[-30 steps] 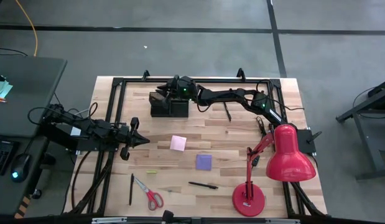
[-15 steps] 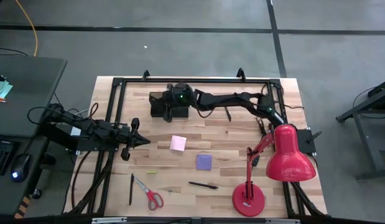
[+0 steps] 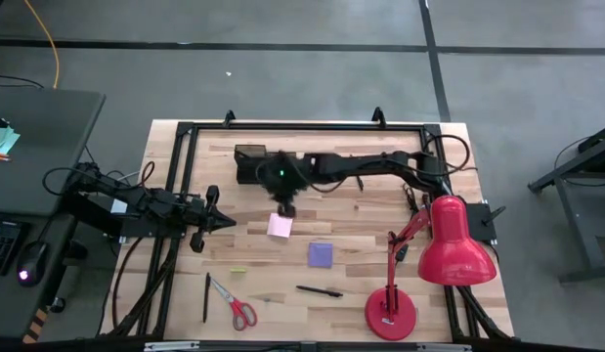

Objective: Pick and place office supplies into organizer
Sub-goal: Put the black pen into the black desk organizer

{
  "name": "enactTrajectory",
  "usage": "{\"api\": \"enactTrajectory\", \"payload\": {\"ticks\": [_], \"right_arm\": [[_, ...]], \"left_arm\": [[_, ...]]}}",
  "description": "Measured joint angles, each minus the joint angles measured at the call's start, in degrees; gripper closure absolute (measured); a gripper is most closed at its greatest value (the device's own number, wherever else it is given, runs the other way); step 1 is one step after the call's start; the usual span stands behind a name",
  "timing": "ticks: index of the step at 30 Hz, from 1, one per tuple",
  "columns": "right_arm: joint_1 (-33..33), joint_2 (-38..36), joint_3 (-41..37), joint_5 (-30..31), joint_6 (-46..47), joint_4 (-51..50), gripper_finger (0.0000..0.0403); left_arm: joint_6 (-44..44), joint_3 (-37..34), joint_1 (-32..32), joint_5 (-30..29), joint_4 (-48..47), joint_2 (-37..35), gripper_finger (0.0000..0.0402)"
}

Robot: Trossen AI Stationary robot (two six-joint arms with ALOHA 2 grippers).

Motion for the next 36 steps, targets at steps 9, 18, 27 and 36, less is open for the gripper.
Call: {"api": "enactTrajectory", "payload": {"ticks": [9, 18, 27, 36], "right_arm": [[5.2, 0.0, 0.0, 0.4, 0.2, -15.1, 0.0324], [11.1, 0.0, 0.0, 9.7, 0.3, -11.8, 0.0324], [15.4, 0.0, 0.0, 19.9, 2.4, -10.3, 0.0288], [15.5, 0.0, 0.0, 14.5, 10.4, -17.1, 0.0259]], "left_arm": [[0.2, 0.0, 0.0, -0.3, 0.0, 0.0, 0.0401], [0.2, 0.0, 0.0, -0.3, 0.0, 0.0, 0.0401], [0.2, 0.0, 0.0, -0.3, 0.0, 0.0, 0.0401], [0.2, 0.0, 0.0, -0.3, 0.0, 0.0, 0.0401]]}}
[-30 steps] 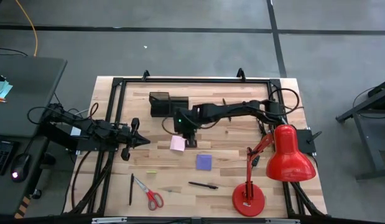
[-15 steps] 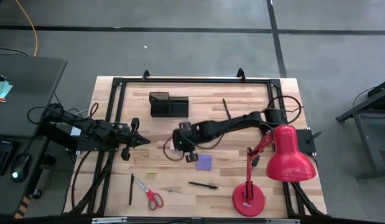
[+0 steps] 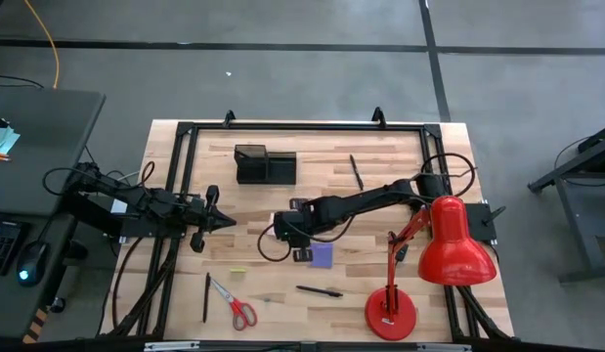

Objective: Pick and place office supplies into organizer
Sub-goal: Put the black pen into the black desk organizer

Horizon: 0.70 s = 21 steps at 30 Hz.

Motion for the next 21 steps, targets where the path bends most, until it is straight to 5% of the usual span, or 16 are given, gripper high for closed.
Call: {"api": "enactTrajectory", "payload": {"ticks": [21], "right_arm": [[7.4, 0.0, 0.0, -9.9, 21.4, -13.3, 0.0229]], "left_arm": [[0.0, 0.0, 0.0, 0.2, 0.0, 0.0, 0.0401]]}}
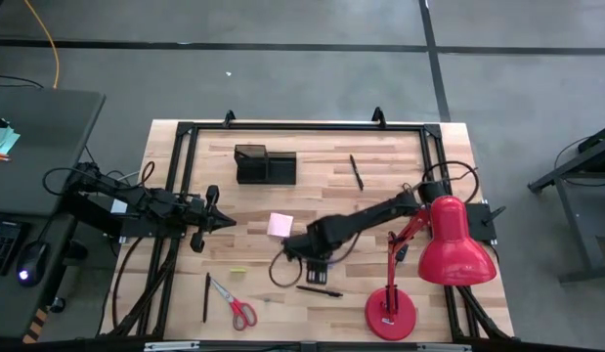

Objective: Pick and place office supplies into organizer
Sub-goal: Put the black pen into the black desk organizer

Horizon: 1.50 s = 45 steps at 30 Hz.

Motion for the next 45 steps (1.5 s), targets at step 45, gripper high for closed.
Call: {"api": "enactTrajectory", "payload": {"ticks": [45], "right_arm": [[-23.8, 0.0, 0.0, -2.9, -24.5, 12.2, 0.0258]], "left_arm": [[0.0, 0.0, 0.0, -0.7, 0.2, 0.0, 0.0401]]}}
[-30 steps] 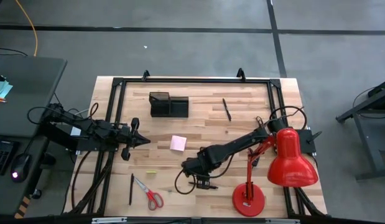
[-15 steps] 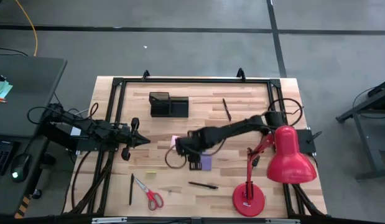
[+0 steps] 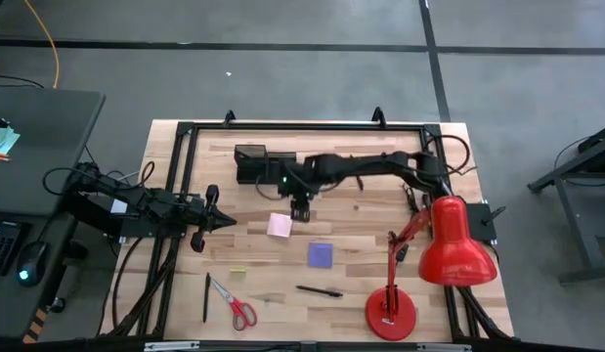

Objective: Pick and place office supplies into organizer
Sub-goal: Put the black pen into the black desk organizer

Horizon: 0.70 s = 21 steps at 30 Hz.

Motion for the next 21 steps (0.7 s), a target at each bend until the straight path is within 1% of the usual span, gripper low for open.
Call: {"api": "enactTrajectory", "payload": {"ticks": [2, 7, 8, 10, 11, 15, 18, 21], "right_arm": [[-1.7, 0.0, 0.0, -0.8, -1.1, 0.9, 0.0257], [-5.0, 0.0, 0.0, -6.0, -1.3, 3.2, 0.026], [-5.3, 0.0, 0.0, -6.2, -1.3, 3.0, 0.0261], [-6.1, 0.0, 0.0, -5.2, -0.4, 3.1, 0.0263], [-6.4, 0.0, 0.0, -3.6, 0.7, 3.1, 0.0264], [-8.5, 0.0, 0.0, 5.2, 8.2, 2.0, 0.0265], [-10.5, 0.0, 0.0, 5.7, 11.7, 0.1, 0.0265], [-12.0, 0.0, 0.0, 5.9, 14.5, -4.8, 0.0265]], "left_arm": [[0.0, 0.0, 0.0, 0.0, 0.5, 0.0, 0.0401], [0.0, 0.0, 0.0, 0.0, 0.5, 0.0, 0.0401], [0.0, 0.0, 0.0, 0.0, 0.4, 0.0, 0.0401], [0.0, 0.0, 0.0, 0.0, 0.4, 0.0, 0.0401], [0.0, 0.0, 0.0, 0.0, 0.3, 0.0, 0.0401], [-0.2, 0.0, 0.0, 0.0, 0.0, 0.0, 0.0401], [-0.2, 0.0, 0.0, 0.0, 0.1, 0.0, 0.0401], [-0.2, 0.0, 0.0, 0.0, 0.0, 0.0, 0.0401]]}}
